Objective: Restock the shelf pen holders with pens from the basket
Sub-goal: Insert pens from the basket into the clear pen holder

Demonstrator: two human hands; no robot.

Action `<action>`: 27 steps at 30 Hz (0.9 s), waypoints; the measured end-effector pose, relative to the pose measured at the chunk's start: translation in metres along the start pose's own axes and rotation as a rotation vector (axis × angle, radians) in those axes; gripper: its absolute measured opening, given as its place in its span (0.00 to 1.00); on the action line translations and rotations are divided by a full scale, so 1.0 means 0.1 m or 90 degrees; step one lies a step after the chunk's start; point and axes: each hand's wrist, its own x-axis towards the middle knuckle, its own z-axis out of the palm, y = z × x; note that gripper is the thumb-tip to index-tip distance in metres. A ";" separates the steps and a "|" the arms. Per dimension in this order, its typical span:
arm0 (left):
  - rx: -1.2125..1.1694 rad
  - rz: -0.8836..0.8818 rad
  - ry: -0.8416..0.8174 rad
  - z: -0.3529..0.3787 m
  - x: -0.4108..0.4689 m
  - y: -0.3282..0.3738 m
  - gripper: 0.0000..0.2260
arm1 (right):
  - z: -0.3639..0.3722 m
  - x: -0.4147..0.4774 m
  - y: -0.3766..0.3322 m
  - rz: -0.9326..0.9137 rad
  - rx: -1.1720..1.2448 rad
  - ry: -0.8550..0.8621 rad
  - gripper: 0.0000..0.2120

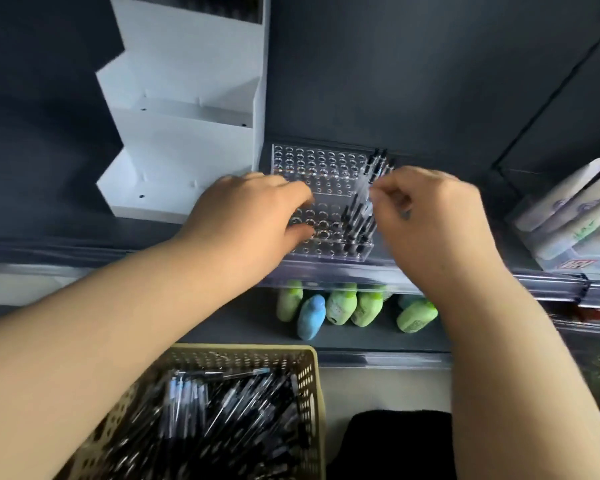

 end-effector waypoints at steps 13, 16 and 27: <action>-0.001 -0.219 -0.363 -0.10 -1.89 -0.47 0.15 | 0.71 -1.54 -0.65 -0.006 -0.040 -0.448 0.11; 0.008 -0.257 -0.387 0.18 -2.03 -0.56 0.11 | 0.92 -1.76 -0.75 0.011 -0.077 -0.594 0.12; 0.032 -0.330 -0.529 1.19 -2.22 -0.51 0.13 | 1.45 -2.05 -0.76 0.071 -0.186 -0.778 0.14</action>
